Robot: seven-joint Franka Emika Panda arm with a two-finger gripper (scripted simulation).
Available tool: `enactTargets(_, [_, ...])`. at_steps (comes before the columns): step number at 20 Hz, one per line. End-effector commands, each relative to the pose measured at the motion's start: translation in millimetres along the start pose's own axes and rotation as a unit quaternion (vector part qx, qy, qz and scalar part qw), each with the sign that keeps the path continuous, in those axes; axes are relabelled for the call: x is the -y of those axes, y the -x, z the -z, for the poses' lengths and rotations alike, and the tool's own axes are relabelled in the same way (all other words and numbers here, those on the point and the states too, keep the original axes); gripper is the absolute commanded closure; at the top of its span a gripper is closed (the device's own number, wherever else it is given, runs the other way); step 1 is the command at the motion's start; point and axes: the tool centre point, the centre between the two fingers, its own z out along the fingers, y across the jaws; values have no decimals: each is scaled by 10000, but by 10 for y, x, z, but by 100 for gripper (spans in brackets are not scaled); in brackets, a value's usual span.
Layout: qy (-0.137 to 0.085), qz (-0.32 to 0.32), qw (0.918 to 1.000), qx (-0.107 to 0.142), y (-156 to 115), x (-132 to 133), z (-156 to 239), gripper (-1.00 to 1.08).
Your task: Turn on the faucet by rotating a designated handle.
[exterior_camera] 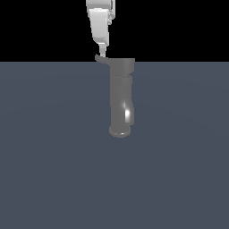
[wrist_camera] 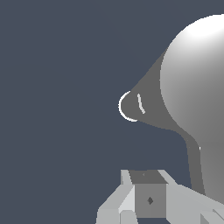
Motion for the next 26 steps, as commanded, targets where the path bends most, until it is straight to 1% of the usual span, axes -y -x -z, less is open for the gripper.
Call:
enactTargets(1, [-5, -84, 10000, -10, 6, 26, -33, 108])
enactTargets(8, [-3, -108, 9999, -14, 8, 33, -46, 108])
enactTargets(26, [-4, -112, 9999, -14, 162, -474, -47, 108])
